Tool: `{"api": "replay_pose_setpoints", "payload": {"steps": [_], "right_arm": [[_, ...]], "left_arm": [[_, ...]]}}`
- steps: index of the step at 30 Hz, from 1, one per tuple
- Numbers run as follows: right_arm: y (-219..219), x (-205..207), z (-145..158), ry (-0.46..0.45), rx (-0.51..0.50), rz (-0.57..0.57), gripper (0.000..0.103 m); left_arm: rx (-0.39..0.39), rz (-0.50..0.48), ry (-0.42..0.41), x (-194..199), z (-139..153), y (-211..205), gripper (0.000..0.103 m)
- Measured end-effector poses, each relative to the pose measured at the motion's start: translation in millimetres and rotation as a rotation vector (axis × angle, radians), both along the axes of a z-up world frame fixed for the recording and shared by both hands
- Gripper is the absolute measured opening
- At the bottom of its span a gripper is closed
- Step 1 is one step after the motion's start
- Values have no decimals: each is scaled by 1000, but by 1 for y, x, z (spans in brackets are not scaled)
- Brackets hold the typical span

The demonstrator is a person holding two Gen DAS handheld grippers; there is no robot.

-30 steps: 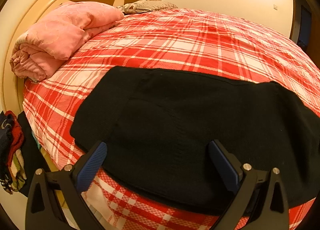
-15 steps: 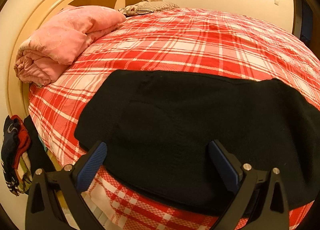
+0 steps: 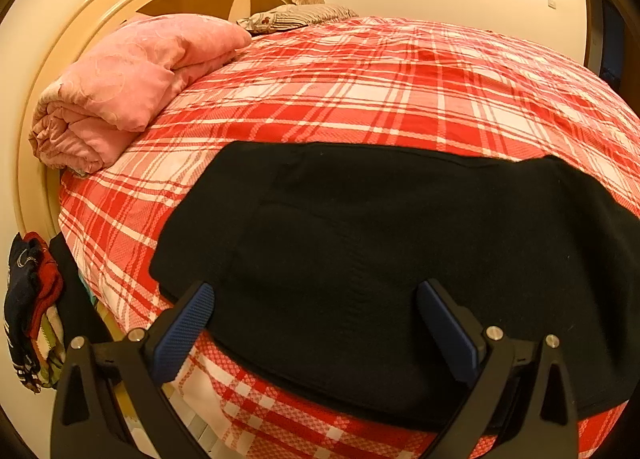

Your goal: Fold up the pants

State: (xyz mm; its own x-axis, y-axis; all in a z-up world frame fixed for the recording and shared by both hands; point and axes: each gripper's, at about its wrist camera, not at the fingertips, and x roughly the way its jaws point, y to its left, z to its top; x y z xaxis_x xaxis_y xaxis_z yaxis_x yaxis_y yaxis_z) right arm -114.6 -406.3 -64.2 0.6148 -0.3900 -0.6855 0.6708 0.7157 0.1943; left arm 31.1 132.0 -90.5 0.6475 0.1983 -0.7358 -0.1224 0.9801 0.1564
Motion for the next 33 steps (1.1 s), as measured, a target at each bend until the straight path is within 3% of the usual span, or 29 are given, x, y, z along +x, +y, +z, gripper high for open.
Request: {"api": "replay_pose_setpoints", "payload": {"steps": [6, 9, 11, 13, 15, 22, 24, 27, 29, 32, 33], "right_arm": [[-28, 20, -20, 33, 138, 5, 15], [-41, 15, -17, 49, 179, -12, 35], [-49, -2, -7, 14, 169, -54, 56], [-57, -19, 3, -35, 165, -79, 67], [-63, -25, 1, -79, 214, -21, 67], [-57, 12, -32, 74, 262, 103, 63], [-50, 23, -36, 125, 209, 121, 62], [-35, 37, -36, 186, 134, 176, 51], [-26, 42, -31, 192, 129, 209, 19], [-10, 50, -21, 237, 67, 220, 15], [-2, 51, -8, 207, 42, 240, 15]], "left_arm": [[8, -1, -2, -1, 1, 0, 103], [11, 3, 0, -1, 1, 0, 103], [13, 4, 2, -1, 2, 0, 103], [12, 3, 2, -1, 2, 0, 103], [11, 3, 4, 0, 2, 0, 103], [29, 2, -1, 1, 2, -3, 103], [32, 2, 1, 1, 2, -4, 103], [35, 2, 6, 2, 3, -4, 103], [40, -1, 8, 2, 3, -5, 103], [49, -9, 10, 3, 3, -6, 103], [52, -11, 11, 4, 4, -6, 103]]}}
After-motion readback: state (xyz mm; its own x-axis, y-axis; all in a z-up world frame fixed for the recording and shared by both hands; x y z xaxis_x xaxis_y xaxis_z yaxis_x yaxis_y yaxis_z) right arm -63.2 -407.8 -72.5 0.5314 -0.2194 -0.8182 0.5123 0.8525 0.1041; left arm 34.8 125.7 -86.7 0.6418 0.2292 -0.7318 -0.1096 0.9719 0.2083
